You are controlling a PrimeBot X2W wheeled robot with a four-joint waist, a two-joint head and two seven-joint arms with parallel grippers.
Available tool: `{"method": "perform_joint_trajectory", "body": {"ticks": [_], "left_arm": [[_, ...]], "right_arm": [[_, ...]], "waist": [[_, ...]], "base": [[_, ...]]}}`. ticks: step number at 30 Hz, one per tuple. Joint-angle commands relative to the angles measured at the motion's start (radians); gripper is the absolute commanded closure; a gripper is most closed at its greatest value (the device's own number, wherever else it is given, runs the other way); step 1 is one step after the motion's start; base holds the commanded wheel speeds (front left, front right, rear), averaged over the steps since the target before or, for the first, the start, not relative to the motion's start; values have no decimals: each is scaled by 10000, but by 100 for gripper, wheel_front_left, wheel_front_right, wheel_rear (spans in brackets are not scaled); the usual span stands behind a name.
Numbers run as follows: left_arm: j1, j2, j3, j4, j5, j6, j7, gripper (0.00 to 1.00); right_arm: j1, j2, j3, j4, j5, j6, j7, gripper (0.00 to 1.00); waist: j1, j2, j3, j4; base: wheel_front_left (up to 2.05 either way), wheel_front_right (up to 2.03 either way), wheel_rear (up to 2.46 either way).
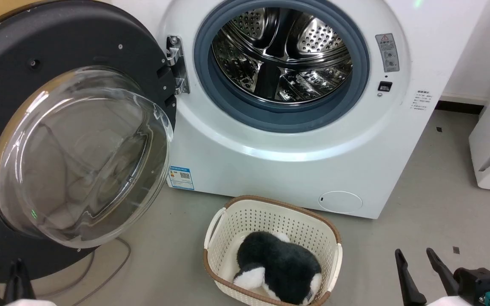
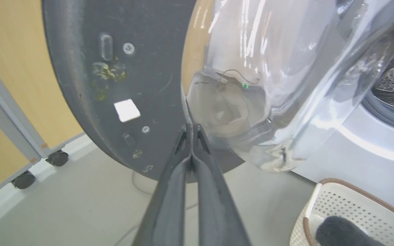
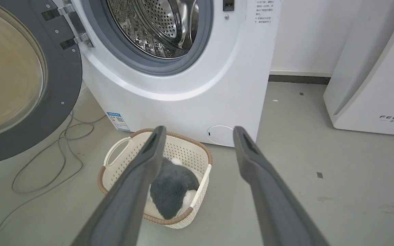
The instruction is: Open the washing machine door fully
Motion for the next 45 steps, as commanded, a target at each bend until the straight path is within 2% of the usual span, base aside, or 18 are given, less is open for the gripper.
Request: {"method": "perform_joint_trajectory", "body": {"ticks": [1,2,3,9,15,23,31,45], "left_arm": [[352,-104,-98,-386,105,93,-52,70],[510,-145,-185,-645,172,126,-49,32],[660,-178,-298,-887,242,150,-9,0],[1095,-436,-1110,-2248,672,280,350,0],[842,-448,-1748,-2774,1092,273,664,0],[283,-353,-2603,-2841,1595,18,1149,0],[151,-440,-2888,-2668,1655,-5,1310,0],[20,-516,-3038,-2487,1530,-44,1288,0]], "right_arm": [[-3,20,-11,-2,-70,6,-41,0],[5,20,-13,-13,-100,6,-42,0],[14,20,-4,-23,-117,6,-34,0],[30,20,12,-132,-273,6,-1,0],[59,20,57,-316,-425,6,81,0],[98,20,56,-645,-686,6,242,0],[173,20,81,-1132,-1134,6,339,0],[326,20,178,-1748,-1147,6,562,0]], "waist": [[0,0,-43,-17],[0,0,-70,-32],[0,0,-95,-55],[0,0,-208,-255],[0,0,-301,-637],[0,0,-367,-1403],[0,0,-378,-1961],[0,0,-338,-2102]], "base": [[0,0,0],[0,0,0],[0,0,0],[0,0,0],[0,0,0],[0,0,0],[0,0,0],[0,0,0]]}}
